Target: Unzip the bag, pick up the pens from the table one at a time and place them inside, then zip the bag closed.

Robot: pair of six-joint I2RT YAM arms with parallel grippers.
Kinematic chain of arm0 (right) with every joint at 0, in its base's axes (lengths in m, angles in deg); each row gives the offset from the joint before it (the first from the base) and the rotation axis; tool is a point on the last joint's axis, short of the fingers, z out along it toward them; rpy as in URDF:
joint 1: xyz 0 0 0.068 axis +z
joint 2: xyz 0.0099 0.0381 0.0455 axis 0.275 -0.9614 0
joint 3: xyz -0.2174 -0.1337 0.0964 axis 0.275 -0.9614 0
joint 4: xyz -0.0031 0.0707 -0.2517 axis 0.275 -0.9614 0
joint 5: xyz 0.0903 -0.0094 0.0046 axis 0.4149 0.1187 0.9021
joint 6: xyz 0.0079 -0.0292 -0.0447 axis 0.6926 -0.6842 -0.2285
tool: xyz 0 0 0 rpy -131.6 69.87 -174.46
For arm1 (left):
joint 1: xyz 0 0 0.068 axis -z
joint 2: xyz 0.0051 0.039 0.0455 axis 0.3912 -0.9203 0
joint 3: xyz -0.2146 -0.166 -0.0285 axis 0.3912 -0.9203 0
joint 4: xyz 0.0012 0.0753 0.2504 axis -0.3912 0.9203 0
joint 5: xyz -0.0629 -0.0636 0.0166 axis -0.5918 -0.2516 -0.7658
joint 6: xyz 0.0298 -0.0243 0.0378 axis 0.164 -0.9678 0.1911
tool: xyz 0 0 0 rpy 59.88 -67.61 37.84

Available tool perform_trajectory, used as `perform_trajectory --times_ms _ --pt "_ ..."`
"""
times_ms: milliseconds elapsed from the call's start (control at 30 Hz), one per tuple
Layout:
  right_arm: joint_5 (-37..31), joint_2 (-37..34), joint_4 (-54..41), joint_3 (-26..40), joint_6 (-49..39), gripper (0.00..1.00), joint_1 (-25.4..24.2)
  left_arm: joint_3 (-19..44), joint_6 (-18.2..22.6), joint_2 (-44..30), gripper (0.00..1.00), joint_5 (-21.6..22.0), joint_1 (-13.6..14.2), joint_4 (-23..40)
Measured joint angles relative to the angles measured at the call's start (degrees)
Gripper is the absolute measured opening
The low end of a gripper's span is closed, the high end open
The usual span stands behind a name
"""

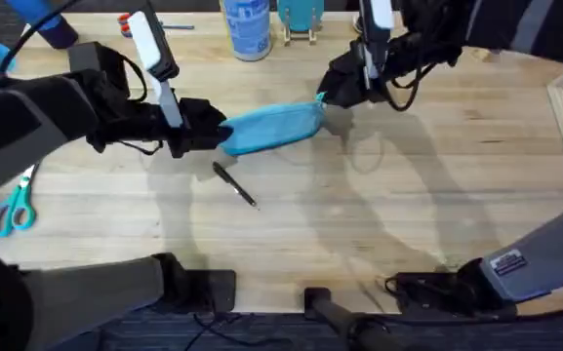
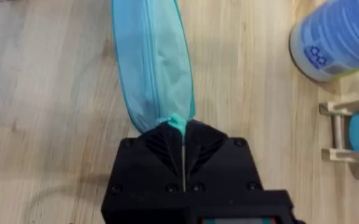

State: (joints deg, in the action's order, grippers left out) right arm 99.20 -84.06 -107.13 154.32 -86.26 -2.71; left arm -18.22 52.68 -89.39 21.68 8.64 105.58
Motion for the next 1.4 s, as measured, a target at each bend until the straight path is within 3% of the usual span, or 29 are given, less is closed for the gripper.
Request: perform_trajectory --times_ms 833,1400 --pt "-1.4 0.0 1.7 4.2 2.0 0.030 8.8 0.0 0.0 0.0 0.042 0.1 0.0 -0.1" --pt "-3.2 0.0 10.0 4.2 10.9 0.031 16.8 0.0 0.0 0.0 0.042 0.1 -0.1 -0.2"
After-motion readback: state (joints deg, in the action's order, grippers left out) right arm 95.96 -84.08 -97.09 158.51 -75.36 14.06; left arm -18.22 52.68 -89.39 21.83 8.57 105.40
